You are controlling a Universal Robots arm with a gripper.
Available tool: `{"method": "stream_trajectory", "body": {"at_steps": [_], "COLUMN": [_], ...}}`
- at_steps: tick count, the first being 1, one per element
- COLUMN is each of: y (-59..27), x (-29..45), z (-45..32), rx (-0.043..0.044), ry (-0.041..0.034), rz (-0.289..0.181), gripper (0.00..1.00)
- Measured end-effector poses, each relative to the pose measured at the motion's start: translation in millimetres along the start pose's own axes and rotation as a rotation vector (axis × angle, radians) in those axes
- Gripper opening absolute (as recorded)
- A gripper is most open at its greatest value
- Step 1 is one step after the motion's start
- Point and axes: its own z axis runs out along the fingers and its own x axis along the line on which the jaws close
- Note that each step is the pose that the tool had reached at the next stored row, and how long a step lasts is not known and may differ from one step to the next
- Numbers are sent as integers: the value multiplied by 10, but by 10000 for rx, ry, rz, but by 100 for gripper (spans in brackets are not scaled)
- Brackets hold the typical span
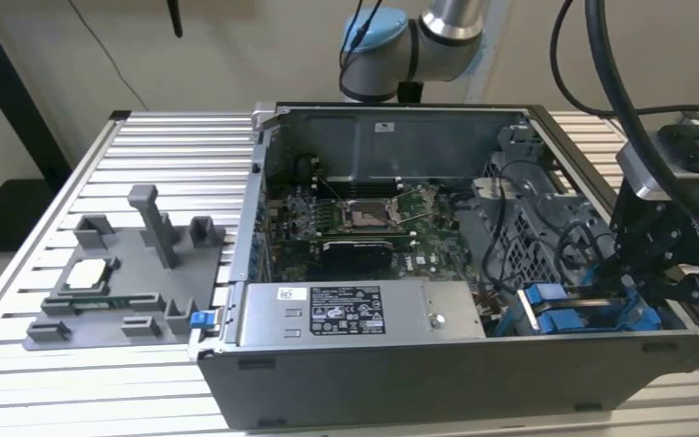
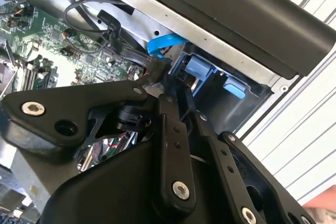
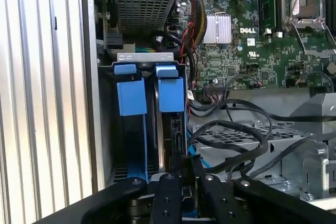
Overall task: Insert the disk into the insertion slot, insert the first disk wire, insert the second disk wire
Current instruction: 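Insert the first disk wire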
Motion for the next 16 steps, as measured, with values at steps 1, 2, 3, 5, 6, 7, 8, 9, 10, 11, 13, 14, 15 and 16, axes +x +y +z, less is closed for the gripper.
{"method": "stream_trajectory", "body": {"at_steps": [1, 2, 3, 5, 6, 7, 8, 9, 10, 11, 13, 14, 15, 16], "y": [1, 1, 1, 1, 2, 3, 5, 7, 9, 10, 12, 13, 14, 15], "x": [0, 0, 0, 0, 1, 2, 2, 2, 1, 1, 3, 4, 5, 6], "z": [0, 1, 2, 4, 10, 18, 28, 36, 46, 57, 78, 85, 87, 87], "rx": [2, 2, 4, 10, 13, 15, 16, 18, 21, 23, 26, 26, 26, 27], "ry": [8, 24, 42, 113, 151, 169, 176, 182, 185, 194, 193, 183, 181, 183], "rz": [2, 2, 2, 5, 7, 10, 15, 26, 38, 51, 65, 68, 70, 72], "gripper": [0, 0, 0, 0, 0, 0, 0, 0, 0, 0, 0, 0, 0, 0]}}
